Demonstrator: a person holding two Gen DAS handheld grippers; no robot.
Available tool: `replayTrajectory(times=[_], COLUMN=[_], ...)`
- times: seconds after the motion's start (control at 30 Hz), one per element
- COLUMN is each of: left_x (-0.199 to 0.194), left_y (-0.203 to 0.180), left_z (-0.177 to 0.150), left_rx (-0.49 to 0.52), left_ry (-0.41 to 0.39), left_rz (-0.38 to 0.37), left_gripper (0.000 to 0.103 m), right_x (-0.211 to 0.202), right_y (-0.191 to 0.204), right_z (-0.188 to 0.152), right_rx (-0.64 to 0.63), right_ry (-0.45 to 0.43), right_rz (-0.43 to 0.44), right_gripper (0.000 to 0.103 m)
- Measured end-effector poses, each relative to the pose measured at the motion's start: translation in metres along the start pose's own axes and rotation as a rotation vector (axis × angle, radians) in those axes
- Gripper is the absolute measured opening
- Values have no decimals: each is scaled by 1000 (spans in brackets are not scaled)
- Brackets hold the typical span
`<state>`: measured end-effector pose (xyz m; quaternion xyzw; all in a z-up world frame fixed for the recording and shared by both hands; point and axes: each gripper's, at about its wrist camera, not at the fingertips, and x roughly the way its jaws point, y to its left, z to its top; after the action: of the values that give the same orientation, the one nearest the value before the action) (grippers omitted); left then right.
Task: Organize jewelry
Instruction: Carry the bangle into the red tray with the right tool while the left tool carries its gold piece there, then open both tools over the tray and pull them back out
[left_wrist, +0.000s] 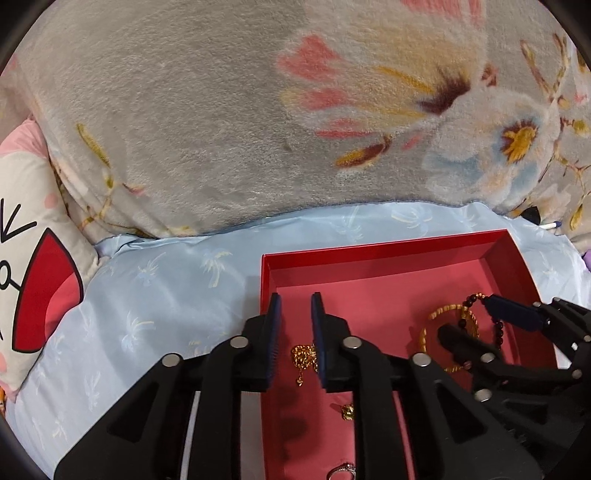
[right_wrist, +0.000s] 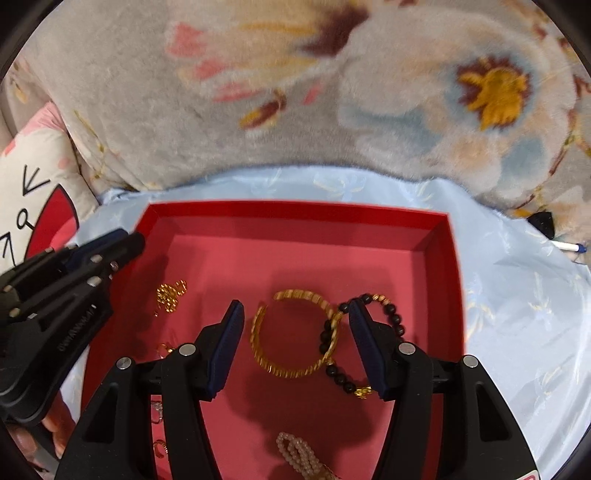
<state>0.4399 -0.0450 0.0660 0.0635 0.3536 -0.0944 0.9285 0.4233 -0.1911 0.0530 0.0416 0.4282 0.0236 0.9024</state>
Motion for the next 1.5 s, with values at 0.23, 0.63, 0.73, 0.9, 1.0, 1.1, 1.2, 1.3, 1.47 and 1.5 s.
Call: replayTrajectory(times=[0.23, 0.63, 0.73, 0.9, 1.0, 1.1, 1.2, 1.3, 1.47, 1.5], left_x=[-20, -77, -91, -114, -127, -138, -145, -150, -156, -156], left_y=[-4, -9, -7, -6, -7, -11, -15, -18, -20, -20], left_z=[-8, -35, -48, -74, -94, -115, -134, -152, -183, -191], left_rx=[22, 29, 17, -13, -32, -31, -41, -50, -49, -47], left_ry=[-33, -62, -53, -41, -38, -31, -19, -5, 25, 35], left_rz=[14, 25, 12, -15, -30, -33, -49, -60, -72, -73], left_gripper=[22, 34, 34, 35, 37, 39, 45, 49, 49, 49], right_x=[-33, -104, -117, -136, -146, -154, -160, -166, -174, -174], right_y=[-6, -2, -3, 1, 0, -1, 0, -2, -2, -2], right_z=[-8, -50, -67, -108, -134, -160, -183, -205, -238, -244], right_rx=[-5, -32, -18, -18, -14, -9, -14, -2, -2, -1], right_ry=[-54, -112, -109, -110, -108, -101, -88, -72, -39, -32], right_rz=[22, 35, 52, 40, 40, 39, 30, 45, 50, 51], right_gripper=[58, 59, 59, 59, 59, 59, 59, 59, 59, 59])
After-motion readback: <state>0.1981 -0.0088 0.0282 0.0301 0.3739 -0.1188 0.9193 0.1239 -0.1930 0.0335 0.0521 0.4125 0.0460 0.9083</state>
